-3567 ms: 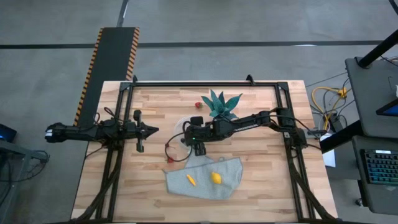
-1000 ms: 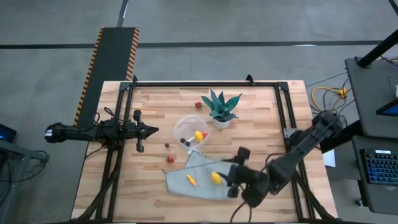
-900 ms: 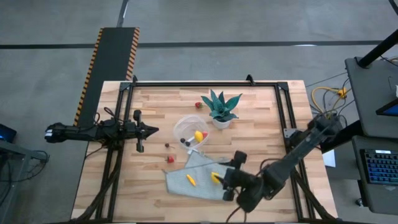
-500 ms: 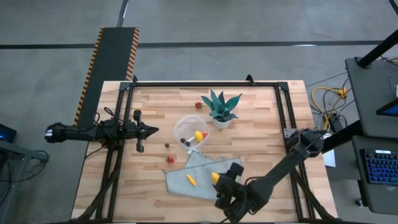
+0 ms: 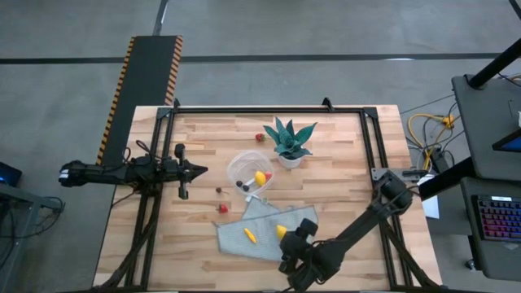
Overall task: Pick and placing Produce into tupperware
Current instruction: Put the yellow lemon into the container
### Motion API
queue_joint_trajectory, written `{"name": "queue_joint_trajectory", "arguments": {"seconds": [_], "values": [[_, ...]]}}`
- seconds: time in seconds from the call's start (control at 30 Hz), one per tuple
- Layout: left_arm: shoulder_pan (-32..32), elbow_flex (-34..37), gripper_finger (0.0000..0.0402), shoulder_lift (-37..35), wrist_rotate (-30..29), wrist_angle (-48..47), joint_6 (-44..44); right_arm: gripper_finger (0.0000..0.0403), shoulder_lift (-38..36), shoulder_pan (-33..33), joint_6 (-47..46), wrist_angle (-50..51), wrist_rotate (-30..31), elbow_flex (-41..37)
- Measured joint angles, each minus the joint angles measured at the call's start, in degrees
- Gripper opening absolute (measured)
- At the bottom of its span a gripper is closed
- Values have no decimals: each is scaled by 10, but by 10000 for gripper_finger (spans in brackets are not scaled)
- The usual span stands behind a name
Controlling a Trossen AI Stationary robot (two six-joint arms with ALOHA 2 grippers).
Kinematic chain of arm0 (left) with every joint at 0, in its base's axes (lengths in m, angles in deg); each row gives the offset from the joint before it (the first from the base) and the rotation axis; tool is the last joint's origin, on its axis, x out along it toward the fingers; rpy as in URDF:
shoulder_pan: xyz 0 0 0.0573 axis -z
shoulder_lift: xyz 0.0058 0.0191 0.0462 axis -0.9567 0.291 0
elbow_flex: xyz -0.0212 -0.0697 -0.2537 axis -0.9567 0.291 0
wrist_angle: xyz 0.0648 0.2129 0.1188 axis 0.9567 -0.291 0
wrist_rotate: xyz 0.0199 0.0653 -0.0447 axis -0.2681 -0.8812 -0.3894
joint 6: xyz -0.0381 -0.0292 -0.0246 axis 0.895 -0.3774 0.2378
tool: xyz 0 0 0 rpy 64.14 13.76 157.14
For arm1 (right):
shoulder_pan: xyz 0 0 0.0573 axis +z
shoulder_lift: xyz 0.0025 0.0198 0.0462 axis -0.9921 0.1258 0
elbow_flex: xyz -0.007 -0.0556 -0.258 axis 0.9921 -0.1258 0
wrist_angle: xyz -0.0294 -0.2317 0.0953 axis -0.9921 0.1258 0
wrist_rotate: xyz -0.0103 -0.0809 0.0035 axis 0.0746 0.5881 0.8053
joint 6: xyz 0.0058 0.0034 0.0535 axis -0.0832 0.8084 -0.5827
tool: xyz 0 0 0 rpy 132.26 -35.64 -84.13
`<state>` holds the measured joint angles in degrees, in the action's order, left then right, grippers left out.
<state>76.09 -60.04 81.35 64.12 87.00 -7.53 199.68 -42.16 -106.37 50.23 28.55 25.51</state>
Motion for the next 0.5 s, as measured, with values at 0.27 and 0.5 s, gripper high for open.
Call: {"name": "queue_joint_trajectory", "arguments": {"seconds": [0.27, 0.5], "values": [[0, 0, 0, 0, 0, 0, 0, 262, -1, -18, 13, 2, -14, 0], [0, 0, 0, 0, 0, 0, 0, 291, 1, -35, 18, -1, -17, -12]]}}
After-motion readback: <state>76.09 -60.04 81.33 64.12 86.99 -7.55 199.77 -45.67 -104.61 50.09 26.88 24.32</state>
